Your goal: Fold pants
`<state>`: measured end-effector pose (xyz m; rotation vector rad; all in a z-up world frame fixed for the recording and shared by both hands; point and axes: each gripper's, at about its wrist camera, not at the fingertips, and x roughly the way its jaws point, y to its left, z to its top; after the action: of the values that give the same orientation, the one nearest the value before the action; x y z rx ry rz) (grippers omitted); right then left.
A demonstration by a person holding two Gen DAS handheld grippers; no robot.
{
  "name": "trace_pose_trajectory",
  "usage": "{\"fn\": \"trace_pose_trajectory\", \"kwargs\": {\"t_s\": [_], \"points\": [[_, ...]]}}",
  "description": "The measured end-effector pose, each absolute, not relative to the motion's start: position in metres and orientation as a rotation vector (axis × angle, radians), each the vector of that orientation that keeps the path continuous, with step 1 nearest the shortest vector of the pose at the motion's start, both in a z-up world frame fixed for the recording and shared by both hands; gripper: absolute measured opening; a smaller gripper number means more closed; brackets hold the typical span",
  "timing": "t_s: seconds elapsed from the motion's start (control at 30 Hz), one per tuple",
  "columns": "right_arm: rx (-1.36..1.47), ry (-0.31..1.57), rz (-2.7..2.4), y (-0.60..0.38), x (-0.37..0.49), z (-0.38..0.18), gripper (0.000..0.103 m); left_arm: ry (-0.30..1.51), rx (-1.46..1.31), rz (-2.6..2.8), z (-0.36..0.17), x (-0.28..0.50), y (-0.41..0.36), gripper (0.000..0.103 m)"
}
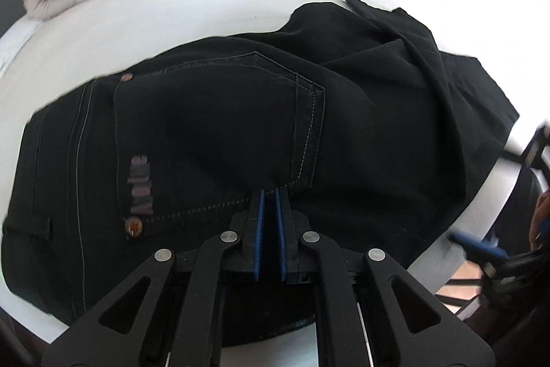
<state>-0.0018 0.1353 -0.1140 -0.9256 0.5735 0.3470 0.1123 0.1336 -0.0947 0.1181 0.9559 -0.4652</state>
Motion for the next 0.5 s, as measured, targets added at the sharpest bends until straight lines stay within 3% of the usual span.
{"fn": "trace_pose_trajectory", "kwargs": {"t_s": [0.03, 0.07, 0.27, 0.33, 0.4, 0.5], "points": [[-0.835, 0.591, 0.367, 0.125, 0.002, -0.101, 0.079, 0.954, 0.115, -0.463, -0.096, 0.112, 0.133, 0.006], [-0.734, 0.608, 0.373, 0.113, 0.01, -0.087, 0.081, 0.95, 0.115, -0.46, -0.096, 0.111, 0.132, 0.006], [-0.229, 0.755, 0.153, 0.007, 0.146, -0.015, 0.081, 0.926, 0.159, -0.417, -0.1, 0.106, 0.12, 0.006], [-0.115, 0.81, 0.056, -0.023, 0.201, -0.011, 0.08, 0.918, 0.162, -0.41, -0.101, 0.103, 0.119, 0.006], [-0.036, 0.873, -0.018, -0.047, 0.25, -0.014, 0.069, 0.917, 0.155, -0.413, -0.1, 0.104, 0.121, 0.006], [0.052, 0.995, -0.133, -0.07, 0.319, -0.03, 0.068, 0.921, 0.126, -0.422, -0.103, 0.105, 0.127, 0.006]]}}
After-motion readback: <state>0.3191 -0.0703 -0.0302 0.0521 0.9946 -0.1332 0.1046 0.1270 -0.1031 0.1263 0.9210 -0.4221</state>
